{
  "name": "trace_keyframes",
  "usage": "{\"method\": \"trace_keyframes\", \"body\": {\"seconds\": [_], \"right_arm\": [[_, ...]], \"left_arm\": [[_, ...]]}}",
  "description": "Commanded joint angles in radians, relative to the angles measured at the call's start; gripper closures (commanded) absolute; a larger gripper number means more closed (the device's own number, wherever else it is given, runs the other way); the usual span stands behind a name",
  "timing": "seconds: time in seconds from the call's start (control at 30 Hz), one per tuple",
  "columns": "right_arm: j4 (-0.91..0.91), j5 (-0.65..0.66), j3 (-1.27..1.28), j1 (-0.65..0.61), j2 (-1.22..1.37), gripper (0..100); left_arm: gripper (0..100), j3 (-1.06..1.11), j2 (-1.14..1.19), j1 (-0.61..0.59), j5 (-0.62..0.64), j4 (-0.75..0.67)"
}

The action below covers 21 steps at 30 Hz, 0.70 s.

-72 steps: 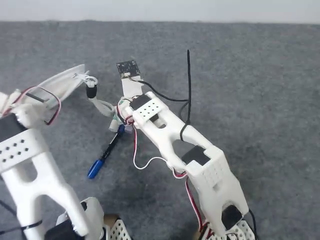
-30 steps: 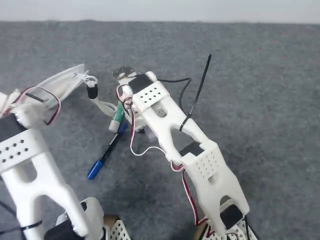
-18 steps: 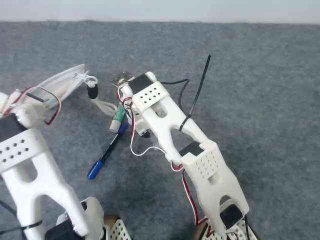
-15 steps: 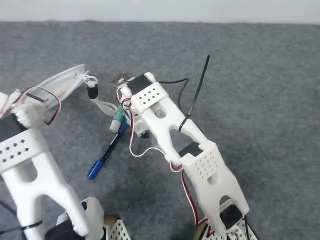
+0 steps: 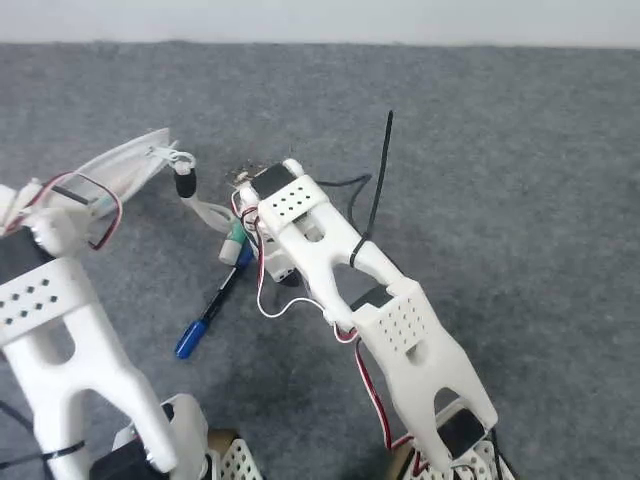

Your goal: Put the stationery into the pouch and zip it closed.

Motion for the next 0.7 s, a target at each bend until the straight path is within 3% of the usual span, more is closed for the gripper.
{"method": "trace_keyframes", "body": {"seconds": [0.0, 0.03, 0.4, 0.67], "right_arm": [[-0.01, -0.009, -0.052, -0.001, -0.033, 96.4], [-0.01, -0.009, -0.052, -0.001, -0.041, 99.7], [0.024, -0.009, -0.051, -0.002, -0.208, 99.3], [0.108, -0.014, -0.044, -0.071, -0.409, 99.3]], "left_arm": [[99, -0.061, -0.006, 0.002, 0.011, -0.032], [99, -0.061, -0.006, 0.002, 0.011, -0.032], [99, -0.061, -0.006, 0.003, 0.011, -0.032], [99, -0.061, -0.009, 0.02, 0.011, -0.031]]}}
